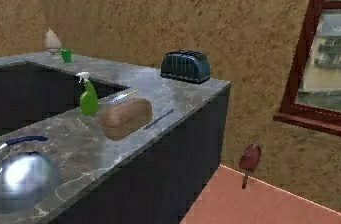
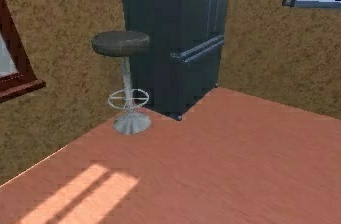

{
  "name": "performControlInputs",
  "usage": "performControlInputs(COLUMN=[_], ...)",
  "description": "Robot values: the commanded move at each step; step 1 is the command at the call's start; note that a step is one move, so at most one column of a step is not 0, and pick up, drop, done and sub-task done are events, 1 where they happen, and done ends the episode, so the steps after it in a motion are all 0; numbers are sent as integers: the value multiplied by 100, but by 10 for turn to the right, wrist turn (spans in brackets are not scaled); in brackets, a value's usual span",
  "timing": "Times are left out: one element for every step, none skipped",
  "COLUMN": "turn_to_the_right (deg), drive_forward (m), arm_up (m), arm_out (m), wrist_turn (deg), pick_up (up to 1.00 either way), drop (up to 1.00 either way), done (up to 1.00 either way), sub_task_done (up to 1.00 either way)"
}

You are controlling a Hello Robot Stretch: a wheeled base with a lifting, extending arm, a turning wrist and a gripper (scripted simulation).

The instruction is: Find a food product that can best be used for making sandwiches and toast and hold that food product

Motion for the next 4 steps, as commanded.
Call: performControlInputs(turn_to_the_right=[-450, -450, -120, 0], drive_forward=[0, 0, 0, 0], arm_up=[0, 0, 0, 50], arm_out=[0, 0, 0, 0], wrist_turn=[0, 0, 0, 0], pick_up=[0, 0, 0, 0], drop=[0, 0, 0, 0], done=[0, 0, 0, 0], sub_task_done=[0, 0, 0, 0])
